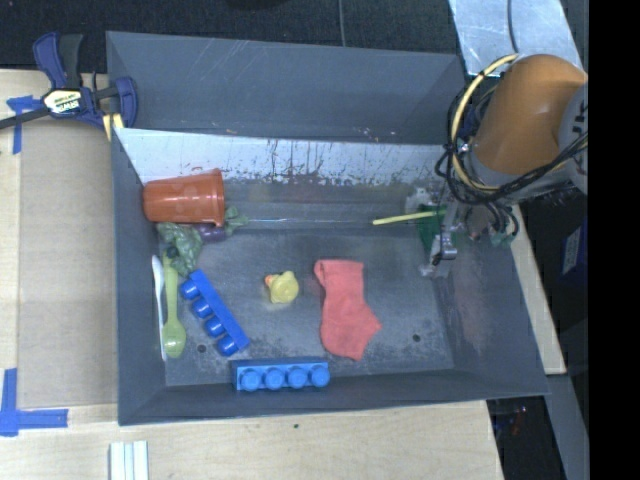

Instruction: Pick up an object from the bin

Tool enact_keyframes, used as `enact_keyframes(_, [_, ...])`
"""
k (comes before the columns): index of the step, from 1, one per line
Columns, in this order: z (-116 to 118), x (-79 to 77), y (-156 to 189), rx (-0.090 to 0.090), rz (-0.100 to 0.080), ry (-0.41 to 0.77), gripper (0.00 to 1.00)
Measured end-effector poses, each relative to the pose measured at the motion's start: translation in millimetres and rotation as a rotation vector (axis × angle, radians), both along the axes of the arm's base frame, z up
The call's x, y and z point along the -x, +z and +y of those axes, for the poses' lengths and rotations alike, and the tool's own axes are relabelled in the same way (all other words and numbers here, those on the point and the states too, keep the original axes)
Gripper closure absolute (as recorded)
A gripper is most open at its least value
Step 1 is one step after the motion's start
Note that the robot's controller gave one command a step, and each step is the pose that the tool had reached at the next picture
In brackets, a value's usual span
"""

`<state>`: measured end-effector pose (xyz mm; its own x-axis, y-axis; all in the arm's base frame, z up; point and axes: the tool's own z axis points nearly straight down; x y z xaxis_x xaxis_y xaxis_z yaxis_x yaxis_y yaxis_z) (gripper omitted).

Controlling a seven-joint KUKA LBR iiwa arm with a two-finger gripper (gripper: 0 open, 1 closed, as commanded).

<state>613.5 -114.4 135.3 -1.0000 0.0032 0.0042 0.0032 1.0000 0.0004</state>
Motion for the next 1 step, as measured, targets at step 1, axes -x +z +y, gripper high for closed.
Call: enact_keyframes(1, [0.4, -1.9, 5.0, 0.001, -0.008, 0.002, 0.00])
